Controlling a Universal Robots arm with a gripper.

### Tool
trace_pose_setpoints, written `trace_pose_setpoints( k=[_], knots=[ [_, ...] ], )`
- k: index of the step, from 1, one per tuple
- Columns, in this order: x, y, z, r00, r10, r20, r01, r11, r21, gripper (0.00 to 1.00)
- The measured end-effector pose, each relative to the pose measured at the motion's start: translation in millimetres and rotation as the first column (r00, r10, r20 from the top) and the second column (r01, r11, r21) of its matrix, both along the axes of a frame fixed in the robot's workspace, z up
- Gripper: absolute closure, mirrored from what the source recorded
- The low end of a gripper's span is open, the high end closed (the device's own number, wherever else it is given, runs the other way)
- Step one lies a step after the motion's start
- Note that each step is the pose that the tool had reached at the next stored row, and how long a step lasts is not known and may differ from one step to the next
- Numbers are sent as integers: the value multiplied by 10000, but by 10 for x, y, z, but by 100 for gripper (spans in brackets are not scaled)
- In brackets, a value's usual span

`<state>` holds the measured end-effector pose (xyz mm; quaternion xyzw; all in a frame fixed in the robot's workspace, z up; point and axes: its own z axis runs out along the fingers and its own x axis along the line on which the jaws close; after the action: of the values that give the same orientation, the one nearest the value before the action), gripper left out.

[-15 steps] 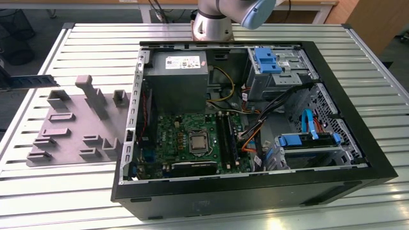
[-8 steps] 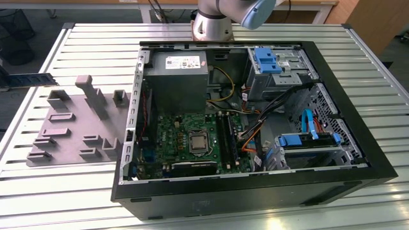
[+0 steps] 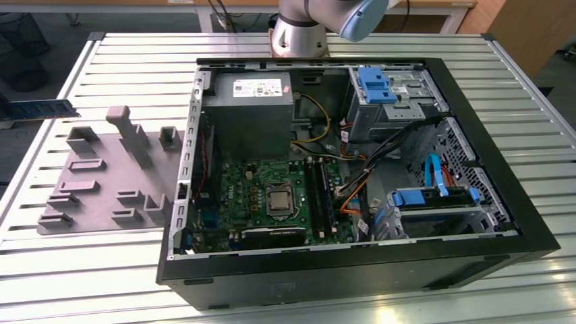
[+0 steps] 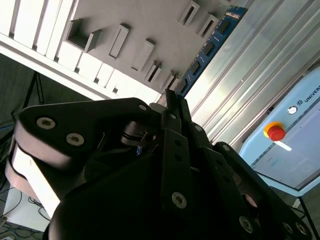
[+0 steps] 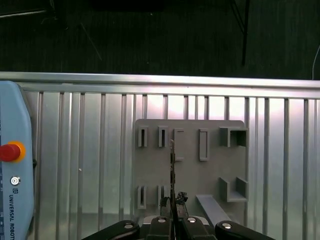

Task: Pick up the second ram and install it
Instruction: 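Pick up the second ram and move it above second insertion slot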

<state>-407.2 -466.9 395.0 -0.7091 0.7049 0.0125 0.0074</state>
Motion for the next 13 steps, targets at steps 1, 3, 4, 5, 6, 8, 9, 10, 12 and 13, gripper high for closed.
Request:
trace_pose_setpoints(
  k=[1, 3, 4, 5, 6, 8, 9, 10, 12, 13],
  knots=[
    [0, 0, 7, 10000, 1, 1, -1, 10000, -1, 86],
    [0, 0, 19, 10000, 0, 6, 0, 10000, 0, 86],
    [-1, 0, 25, 10000, 0, 9, 0, 10000, 0, 86],
    [0, 0, 31, 10000, 0, 11, 0, 10000, 0, 86],
    [-1, 0, 38, 10000, 0, 12, 0, 10000, 0, 86],
    [-1, 0, 53, 10000, 0, 15, 0, 10000, 0, 86],
    [-1, 0, 61, 10000, 0, 16, 0, 10000, -1, 86],
    [-1, 0, 68, 10000, 0, 18, 0, 10000, 0, 86],
    [-1, 0, 82, 10000, 0, 21, 0, 10000, 0, 86],
    [-1, 0, 89, 10000, 0, 22, 0, 10000, 0, 86]
  ],
)
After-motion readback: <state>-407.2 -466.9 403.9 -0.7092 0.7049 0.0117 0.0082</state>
